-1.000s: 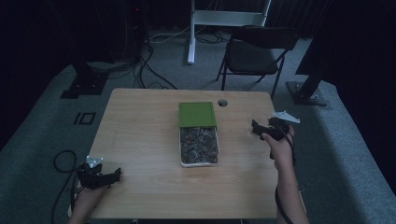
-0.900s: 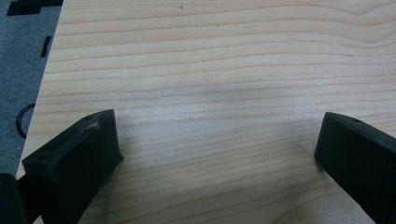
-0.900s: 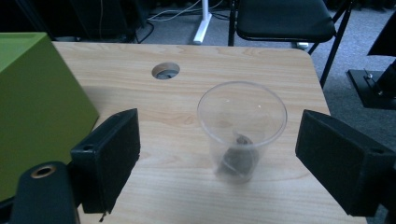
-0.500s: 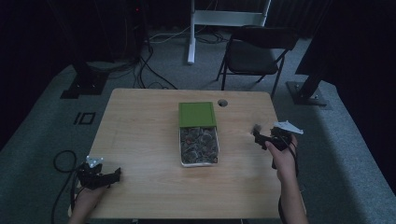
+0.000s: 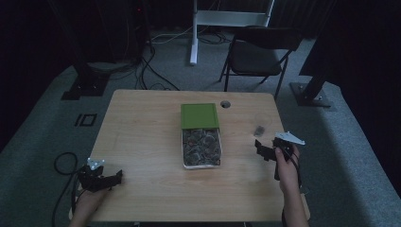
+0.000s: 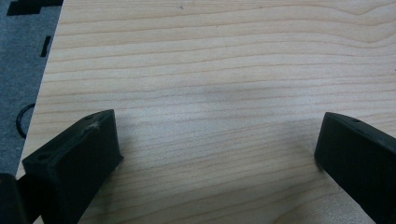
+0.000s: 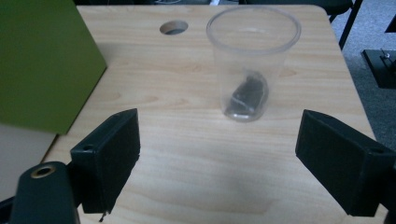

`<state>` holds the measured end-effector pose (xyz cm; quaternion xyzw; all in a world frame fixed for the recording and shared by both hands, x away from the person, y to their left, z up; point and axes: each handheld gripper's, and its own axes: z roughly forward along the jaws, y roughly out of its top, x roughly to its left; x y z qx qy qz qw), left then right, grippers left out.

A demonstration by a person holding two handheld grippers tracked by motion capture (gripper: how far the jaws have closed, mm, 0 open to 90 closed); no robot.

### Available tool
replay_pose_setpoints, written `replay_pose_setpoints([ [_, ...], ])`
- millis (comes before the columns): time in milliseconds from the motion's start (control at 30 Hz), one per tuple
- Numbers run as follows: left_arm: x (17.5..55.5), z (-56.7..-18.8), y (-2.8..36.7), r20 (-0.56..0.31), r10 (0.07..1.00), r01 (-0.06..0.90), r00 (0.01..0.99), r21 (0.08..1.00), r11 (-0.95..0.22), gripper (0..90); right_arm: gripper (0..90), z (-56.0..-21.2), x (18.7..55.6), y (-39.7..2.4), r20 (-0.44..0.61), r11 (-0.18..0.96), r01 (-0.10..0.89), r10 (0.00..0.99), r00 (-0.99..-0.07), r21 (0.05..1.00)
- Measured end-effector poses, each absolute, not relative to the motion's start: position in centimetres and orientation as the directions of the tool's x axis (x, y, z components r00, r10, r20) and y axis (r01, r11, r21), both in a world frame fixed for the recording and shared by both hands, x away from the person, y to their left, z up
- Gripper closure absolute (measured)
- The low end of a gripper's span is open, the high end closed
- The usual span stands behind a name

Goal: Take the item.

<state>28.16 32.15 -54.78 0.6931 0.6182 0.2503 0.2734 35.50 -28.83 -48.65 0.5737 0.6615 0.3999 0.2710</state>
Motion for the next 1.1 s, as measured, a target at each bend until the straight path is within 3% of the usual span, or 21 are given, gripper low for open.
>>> replay_pose_setpoints([
  [1100,28.2,-54.8,32.2,0.010,0.994,0.720,0.111,0.688,-0.088,0.5,14.2,-53.6,31.4,-29.0,0.114,0.061,0.622,0.964,-0.238,0.781],
])
